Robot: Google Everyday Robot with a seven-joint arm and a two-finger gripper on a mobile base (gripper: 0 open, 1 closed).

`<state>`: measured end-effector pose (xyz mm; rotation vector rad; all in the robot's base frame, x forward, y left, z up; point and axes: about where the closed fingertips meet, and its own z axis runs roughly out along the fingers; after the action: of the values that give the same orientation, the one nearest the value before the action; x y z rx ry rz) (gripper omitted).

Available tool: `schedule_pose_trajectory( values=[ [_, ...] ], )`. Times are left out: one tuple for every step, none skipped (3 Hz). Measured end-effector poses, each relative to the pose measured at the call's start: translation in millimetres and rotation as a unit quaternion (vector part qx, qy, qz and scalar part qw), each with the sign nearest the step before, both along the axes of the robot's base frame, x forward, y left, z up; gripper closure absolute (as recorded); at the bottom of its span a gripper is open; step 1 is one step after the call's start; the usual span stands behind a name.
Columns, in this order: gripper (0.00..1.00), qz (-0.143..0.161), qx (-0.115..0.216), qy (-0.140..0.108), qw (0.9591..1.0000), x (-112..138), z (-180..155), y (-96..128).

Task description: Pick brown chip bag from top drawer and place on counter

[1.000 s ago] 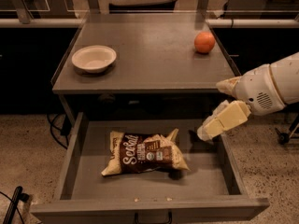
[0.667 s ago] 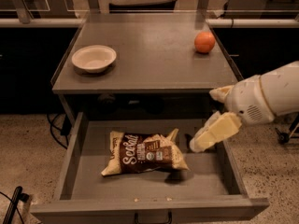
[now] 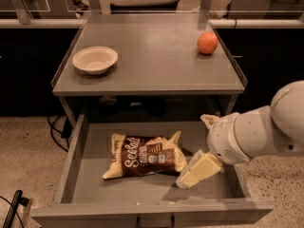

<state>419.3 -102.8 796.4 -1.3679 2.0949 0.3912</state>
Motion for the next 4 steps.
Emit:
schedule_pose_trajectory(
  values=[
    [0.0, -0.004, -0.007, -0.022, 0.9997, 11.6, -16.8, 7.6],
    [0.0, -0.003, -0.007, -0.024, 0.9997, 14.3, -18.0, 8.7],
    [0.0, 0.001, -0.009, -0.037, 0.9993, 28.5, -24.7, 13.8],
    [0.0, -0.006, -0.02, -0.047, 0.9987, 50.5, -49.2, 15.9]
  ],
)
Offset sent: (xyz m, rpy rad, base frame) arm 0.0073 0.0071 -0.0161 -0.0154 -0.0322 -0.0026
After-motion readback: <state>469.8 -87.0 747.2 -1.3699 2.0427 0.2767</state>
